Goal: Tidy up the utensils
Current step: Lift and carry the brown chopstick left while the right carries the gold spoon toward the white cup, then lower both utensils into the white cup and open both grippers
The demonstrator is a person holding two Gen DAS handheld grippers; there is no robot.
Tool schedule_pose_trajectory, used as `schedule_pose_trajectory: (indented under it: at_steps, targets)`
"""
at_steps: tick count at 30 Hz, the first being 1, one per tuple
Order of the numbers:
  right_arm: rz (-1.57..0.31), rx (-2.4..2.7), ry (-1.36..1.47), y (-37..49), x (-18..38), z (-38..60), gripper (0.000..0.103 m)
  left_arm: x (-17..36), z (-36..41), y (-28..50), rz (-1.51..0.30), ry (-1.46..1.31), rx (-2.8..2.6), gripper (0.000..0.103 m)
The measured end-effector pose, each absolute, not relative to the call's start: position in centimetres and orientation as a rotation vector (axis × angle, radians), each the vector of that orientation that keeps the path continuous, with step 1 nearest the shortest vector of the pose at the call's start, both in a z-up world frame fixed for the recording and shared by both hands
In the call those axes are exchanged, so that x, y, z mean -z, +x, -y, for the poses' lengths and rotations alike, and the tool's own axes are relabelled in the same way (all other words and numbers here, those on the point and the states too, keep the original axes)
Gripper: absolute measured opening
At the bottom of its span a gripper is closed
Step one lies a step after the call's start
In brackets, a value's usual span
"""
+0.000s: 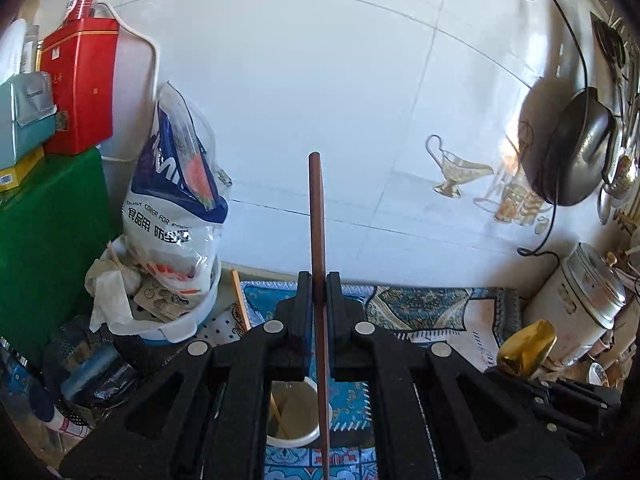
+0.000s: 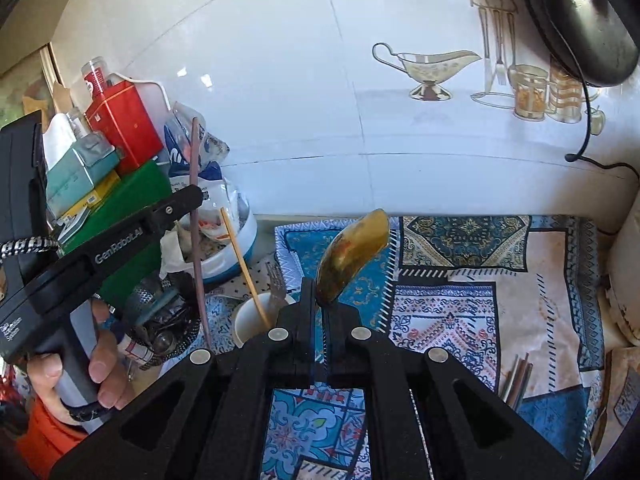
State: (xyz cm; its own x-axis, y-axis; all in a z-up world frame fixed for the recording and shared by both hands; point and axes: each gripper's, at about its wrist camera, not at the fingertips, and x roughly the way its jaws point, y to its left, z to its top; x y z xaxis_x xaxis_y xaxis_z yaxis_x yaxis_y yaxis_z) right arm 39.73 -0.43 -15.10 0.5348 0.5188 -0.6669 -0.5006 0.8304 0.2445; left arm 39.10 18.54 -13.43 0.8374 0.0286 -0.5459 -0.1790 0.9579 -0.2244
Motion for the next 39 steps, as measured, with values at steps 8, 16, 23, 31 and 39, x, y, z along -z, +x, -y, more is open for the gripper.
schedule_pose_trajectory:
  at_steps: [8, 16, 23, 31, 39]
  targets:
    - [-0.831, -0.618, 0.021, 41.3, 16.7, -2.2, 0.003, 16.0, -21.0, 42.0, -0.520, -0.224, -0.239, 0.005]
    - [-0.884, -0.605, 0.004, 42.9, 19.0, -4.2, 0.003, 19.8, -21.6, 43.7, -0.535, -0.226, -0.239, 0.005]
    - [-0.981, -0.632, -0.049, 44.0, 22.2, -6.5, 0.003, 22.4, -22.0, 42.7, -0.642, -0.260, -0.190, 0.005]
    - [-1.067, -0.650, -0.066, 44.5, 24.1, -7.9, 0.006, 24.0, -22.4, 41.9, -0.792, -0.316, -0.112, 0.005]
    - [-1.074, -0.677, -0.095, 44.0, 22.9, -7.9, 0.013, 22.5, -21.7, 40.9, -0.836, -0.284, -0.095, 0.005]
